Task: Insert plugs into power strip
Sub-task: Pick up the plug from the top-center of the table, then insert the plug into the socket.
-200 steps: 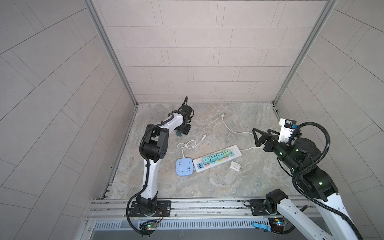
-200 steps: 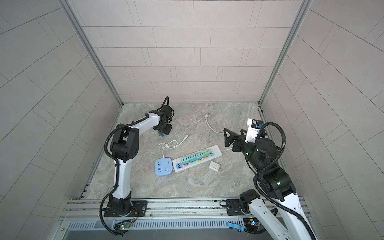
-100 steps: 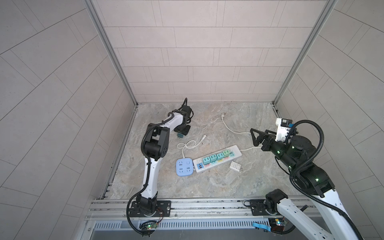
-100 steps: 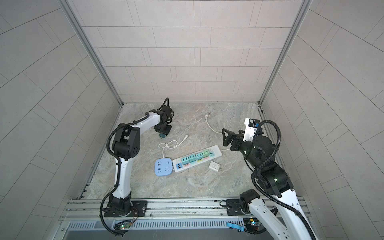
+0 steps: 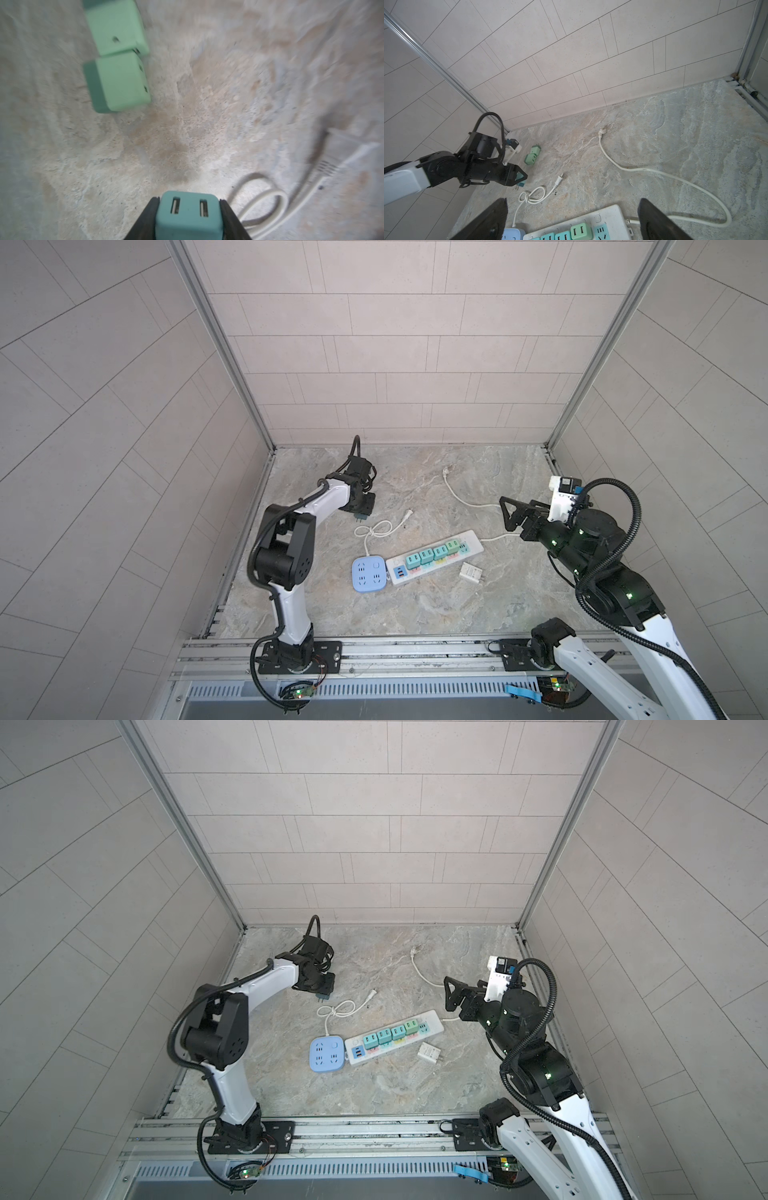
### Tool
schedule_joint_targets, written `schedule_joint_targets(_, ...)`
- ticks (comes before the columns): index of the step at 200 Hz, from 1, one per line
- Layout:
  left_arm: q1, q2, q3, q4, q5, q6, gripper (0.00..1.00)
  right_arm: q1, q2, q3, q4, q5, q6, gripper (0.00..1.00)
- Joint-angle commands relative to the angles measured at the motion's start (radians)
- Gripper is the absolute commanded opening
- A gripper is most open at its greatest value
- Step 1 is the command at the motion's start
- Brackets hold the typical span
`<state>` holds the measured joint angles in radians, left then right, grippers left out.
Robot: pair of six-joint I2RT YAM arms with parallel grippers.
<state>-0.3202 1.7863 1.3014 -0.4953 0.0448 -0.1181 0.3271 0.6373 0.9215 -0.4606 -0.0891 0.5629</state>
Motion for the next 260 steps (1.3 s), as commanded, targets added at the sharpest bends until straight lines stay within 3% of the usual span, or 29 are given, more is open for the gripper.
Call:
schedule_joint_targets(1, -0.026, -0.201, -0.113, 0.209, -0.017, -0.094, 0.25, 0.002, 0.016, -0.02, 0.04, -0.043, 0.013, 0.97)
schedule_joint_targets(26, -0.089, -0.406, -0.285, 0.31, -0.126, -0.184, 0.18, 0.042, 0.074, -0.025, 0.09, -0.159, -0.021, 0.89)
schedule_joint_targets(52, -0.217, -0.58, -0.444, 0.427, -0.224, -0.221, 0.16, 0.214, 0.157, 0.001, 0.088, -0.015, -0.085, 0.87)
schedule_joint_targets(66, -0.322, -0.645, -0.518, 0.524, -0.256, -0.154, 0.16, 0.273, 0.199, 0.012, 0.11, -0.01, -0.087, 0.85)
schedule_joint_targets(90, -0.487, -0.692, -0.623, 0.71, -0.269, -0.002, 0.12, 0.278, 0.255, 0.032, 0.111, -0.065, -0.035, 0.79)
schedule_joint_targets(119, -0.594, -0.72, -0.726, 0.899, -0.133, 0.172, 0.1, 0.276, 0.25, 0.03, 0.096, -0.069, -0.012, 0.76)
schedule_joint_targets(157, -0.628, -0.751, -0.838, 1.144, 0.043, 0.29, 0.07, 0.305, 0.223, 0.013, 0.1, -0.153, 0.045, 0.73)
schedule_joint_targets(197, -0.66, -0.785, -0.844, 1.166, 0.121, 0.397, 0.05, 0.477, 0.309, 0.083, 0.019, -0.092, 0.063, 0.7)
schedule_joint_targets(218, -0.679, -0.811, -0.846, 1.158, 0.122, 0.446, 0.05, 0.5, 0.351, 0.096, 0.037, -0.139, 0.094, 0.6)
schedule_joint_targets(260, -0.682, -0.864, -0.847, 1.131, 0.124, 0.489, 0.05, 0.519, 0.379, 0.101, 0.05, -0.171, 0.101, 0.59)
